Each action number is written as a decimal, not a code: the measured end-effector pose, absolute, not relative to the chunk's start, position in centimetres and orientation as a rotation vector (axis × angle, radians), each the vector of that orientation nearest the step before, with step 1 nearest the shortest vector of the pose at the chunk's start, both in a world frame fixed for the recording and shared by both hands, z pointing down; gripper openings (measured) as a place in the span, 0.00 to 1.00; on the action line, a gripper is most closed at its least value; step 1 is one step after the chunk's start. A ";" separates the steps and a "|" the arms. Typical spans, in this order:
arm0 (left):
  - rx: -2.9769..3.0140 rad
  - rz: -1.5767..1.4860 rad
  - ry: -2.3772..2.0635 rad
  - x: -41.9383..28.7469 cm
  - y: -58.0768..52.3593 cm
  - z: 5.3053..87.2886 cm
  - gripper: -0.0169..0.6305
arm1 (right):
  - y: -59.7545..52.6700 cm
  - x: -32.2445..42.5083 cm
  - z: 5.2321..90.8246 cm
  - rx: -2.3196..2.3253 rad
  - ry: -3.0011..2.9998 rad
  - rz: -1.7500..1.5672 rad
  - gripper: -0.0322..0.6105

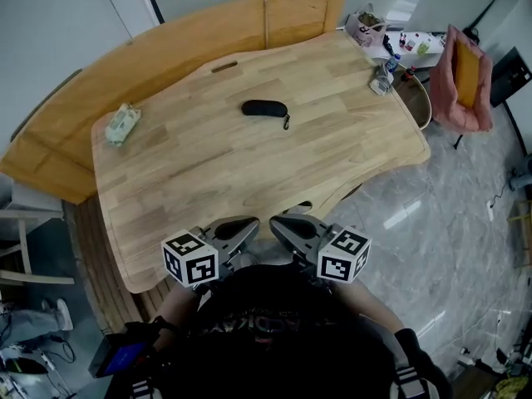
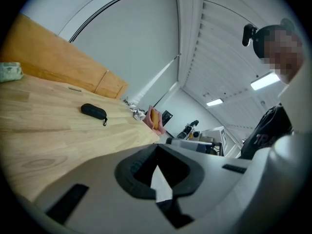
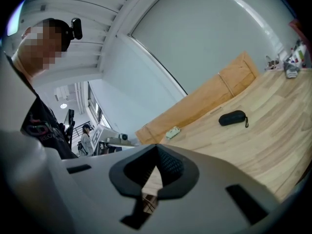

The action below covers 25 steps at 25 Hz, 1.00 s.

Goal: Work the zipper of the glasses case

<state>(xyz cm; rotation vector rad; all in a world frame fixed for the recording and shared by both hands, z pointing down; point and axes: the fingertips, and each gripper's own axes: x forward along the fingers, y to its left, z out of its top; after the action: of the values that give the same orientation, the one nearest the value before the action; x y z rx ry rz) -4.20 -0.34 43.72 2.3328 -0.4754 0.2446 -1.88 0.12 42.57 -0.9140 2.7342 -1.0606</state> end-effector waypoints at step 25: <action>2.302 0.197 -0.500 -5.3 0.4 43.9 0.04 | 1.0 -3.3 42.7 -0.886 2.795 -1.047 0.07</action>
<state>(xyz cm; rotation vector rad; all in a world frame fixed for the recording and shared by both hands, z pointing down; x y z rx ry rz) -5.29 0.39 43.90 2.3024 -0.4996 0.1970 -3.30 0.99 42.72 -0.8858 2.7949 -1.0467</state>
